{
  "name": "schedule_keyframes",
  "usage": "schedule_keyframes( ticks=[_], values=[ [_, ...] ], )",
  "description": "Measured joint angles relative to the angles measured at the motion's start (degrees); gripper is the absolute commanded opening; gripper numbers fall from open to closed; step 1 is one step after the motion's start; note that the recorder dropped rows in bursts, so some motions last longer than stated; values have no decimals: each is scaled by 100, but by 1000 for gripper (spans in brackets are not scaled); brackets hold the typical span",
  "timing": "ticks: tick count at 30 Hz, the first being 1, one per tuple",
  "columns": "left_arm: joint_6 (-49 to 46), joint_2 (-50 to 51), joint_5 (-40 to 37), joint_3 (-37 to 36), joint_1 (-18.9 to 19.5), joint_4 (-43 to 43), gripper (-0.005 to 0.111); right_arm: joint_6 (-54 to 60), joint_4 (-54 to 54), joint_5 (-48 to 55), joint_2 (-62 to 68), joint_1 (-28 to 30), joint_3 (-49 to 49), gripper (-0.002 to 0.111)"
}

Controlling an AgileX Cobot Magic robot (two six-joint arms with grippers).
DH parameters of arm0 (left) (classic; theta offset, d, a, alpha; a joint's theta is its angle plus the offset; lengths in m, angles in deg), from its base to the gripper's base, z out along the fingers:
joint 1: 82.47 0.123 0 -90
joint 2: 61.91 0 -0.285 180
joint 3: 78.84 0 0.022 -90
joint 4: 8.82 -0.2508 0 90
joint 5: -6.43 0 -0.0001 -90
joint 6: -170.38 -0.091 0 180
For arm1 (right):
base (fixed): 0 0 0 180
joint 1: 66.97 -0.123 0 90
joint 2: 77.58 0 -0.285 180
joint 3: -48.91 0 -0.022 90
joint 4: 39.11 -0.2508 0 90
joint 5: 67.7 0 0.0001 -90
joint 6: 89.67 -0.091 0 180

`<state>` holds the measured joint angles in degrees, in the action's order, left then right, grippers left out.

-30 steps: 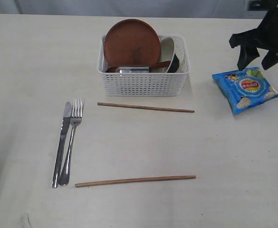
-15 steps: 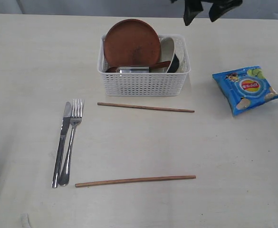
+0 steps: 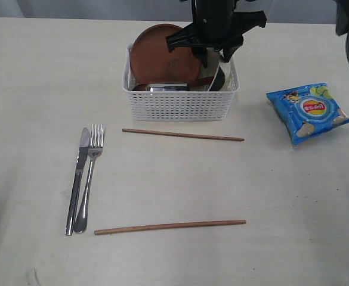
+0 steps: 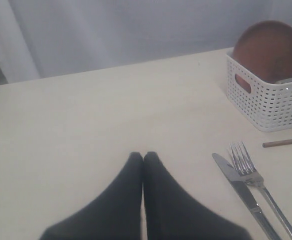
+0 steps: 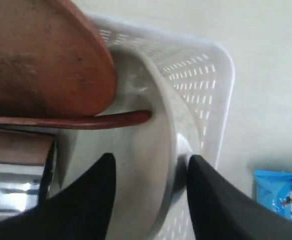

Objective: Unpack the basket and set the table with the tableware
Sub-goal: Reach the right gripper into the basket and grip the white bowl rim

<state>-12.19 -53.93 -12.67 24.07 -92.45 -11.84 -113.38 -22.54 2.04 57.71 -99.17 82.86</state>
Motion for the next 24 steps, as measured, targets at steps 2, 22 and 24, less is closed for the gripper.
schedule_keyframes(
  ticks=[2, 22, 24],
  values=[
    [0, 0, 0, 0, 0, 0, 0, -33, 131, 20, 88, 0, 9, 38],
    [0, 0, 0, 0, 0, 0, 0, 92, 586, 61, 198, -15, 291, -1],
    [0, 0, 0, 0, 0, 0, 0, 119, 623, 61, 138, -15, 291, -1]
  ],
)
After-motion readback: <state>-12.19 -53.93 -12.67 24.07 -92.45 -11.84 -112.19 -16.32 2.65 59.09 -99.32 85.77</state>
